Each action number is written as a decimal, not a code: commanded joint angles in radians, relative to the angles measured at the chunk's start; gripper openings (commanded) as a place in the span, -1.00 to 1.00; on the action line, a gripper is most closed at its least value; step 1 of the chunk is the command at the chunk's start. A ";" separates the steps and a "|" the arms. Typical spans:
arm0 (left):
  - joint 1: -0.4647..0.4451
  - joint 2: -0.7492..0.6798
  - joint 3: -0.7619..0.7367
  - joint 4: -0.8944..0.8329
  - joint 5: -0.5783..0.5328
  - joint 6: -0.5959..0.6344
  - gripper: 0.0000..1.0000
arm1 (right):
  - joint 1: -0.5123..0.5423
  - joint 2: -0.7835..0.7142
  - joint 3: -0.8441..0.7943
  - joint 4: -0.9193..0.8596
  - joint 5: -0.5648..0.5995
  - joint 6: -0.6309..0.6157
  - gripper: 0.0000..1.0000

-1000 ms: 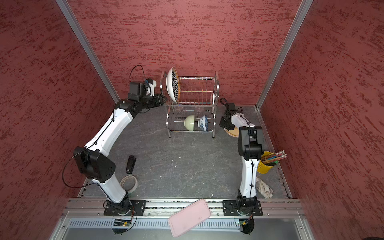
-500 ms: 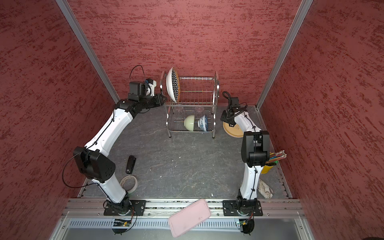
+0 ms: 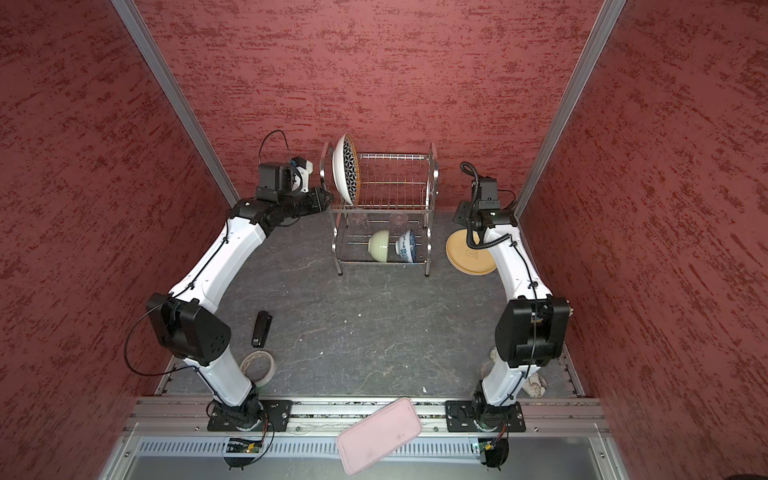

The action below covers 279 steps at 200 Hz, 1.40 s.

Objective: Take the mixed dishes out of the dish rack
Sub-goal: 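Open the right gripper and raise it away from the stacked plates, then move the right gripper to the rack and close on the patterned plate rim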

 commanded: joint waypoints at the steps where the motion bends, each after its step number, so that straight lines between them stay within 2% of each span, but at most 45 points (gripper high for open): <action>1: 0.024 0.026 -0.029 -0.094 -0.031 0.026 -0.40 | 0.023 -0.087 0.009 0.044 0.073 -0.014 0.04; 39: 0.023 0.024 -0.032 -0.094 -0.034 0.029 -0.40 | 0.085 -0.182 0.053 0.068 0.141 -0.055 -0.01; 87: 0.026 0.023 -0.031 -0.092 -0.031 0.028 -0.40 | 0.249 -0.185 0.214 0.057 0.163 -0.132 -0.01; 154: 0.028 0.022 -0.034 -0.093 -0.030 0.027 -0.40 | 0.455 0.006 0.543 -0.044 0.015 -0.214 0.00; 211: 0.028 0.023 -0.034 -0.093 -0.024 0.024 -0.40 | 0.513 0.205 0.808 -0.135 -0.142 -0.220 0.01; 235: 0.028 0.020 -0.033 -0.093 -0.025 0.024 -0.40 | 0.520 0.255 0.850 -0.135 -0.207 -0.204 0.01; 279: 0.026 0.022 -0.031 -0.094 -0.024 0.023 -0.40 | 0.522 0.302 0.858 -0.097 -0.258 -0.189 0.01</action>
